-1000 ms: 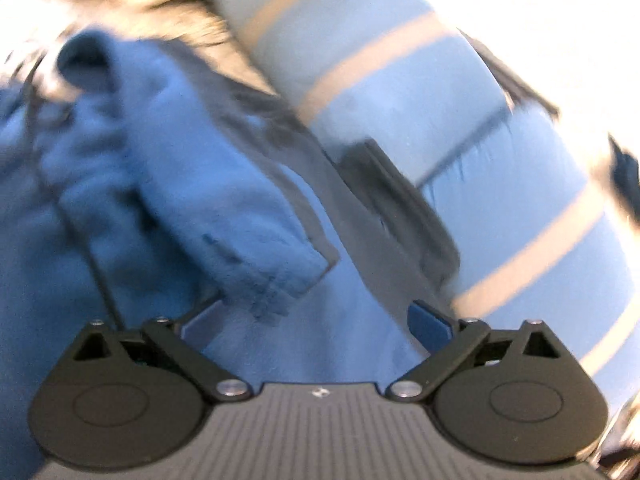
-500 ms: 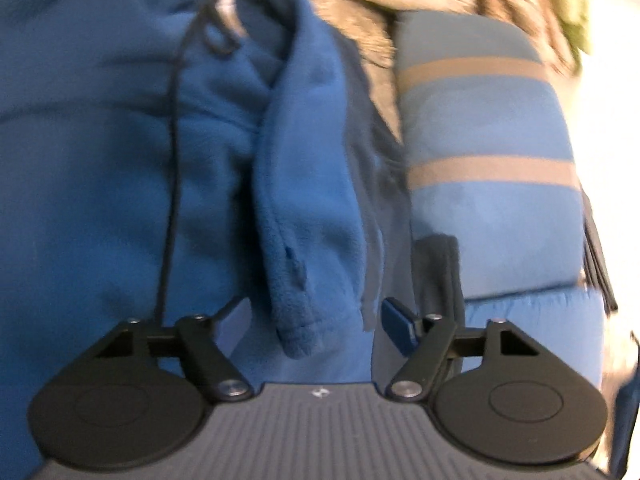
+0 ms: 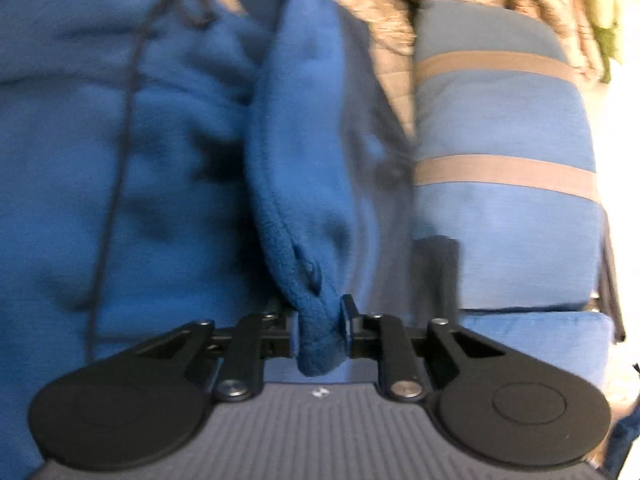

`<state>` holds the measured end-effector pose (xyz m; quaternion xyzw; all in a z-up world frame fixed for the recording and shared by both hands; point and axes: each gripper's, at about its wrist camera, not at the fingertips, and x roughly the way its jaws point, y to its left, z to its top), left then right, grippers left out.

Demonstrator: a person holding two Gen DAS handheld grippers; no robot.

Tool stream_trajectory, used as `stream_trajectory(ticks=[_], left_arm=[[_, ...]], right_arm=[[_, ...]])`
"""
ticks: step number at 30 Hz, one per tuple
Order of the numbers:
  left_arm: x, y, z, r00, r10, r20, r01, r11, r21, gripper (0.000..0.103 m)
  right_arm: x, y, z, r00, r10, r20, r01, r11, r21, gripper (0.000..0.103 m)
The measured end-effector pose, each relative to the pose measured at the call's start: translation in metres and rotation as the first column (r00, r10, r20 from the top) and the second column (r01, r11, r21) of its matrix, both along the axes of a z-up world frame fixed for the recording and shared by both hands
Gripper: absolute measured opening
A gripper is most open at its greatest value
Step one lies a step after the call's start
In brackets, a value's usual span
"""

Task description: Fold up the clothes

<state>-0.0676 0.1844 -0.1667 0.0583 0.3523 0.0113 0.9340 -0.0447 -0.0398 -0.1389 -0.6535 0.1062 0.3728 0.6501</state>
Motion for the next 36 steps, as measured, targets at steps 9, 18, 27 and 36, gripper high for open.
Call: stream_trajectory(ticks=[9,18,27,36], left_arm=[[0.012,-0.006,-0.008,0.999,-0.047,-0.026,0.047,0.998,0.030,0.075],[0.023,-0.021,0.006,0.991,-0.132,-0.010,0.133,0.991,0.034,0.075],[0.029,-0.040,0.012,0.971,-0.237,0.013,0.236,0.970,0.052,0.075],[0.042,-0.066,0.006,0.917,-0.396,0.043,0.389,0.914,0.114,0.075]], right_arm=[[0.025,0.011,0.076,0.981,-0.042,0.189,0.023,0.995,0.102,0.018],[0.051,0.013,0.156,0.917,-0.177,0.358,0.079,0.960,0.270,0.018],[0.073,-0.029,0.183,0.869,-0.309,0.386,0.193,0.931,0.310,0.018],[0.089,-0.079,0.195,0.825,-0.420,0.377,0.305,0.894,0.330,0.018]])
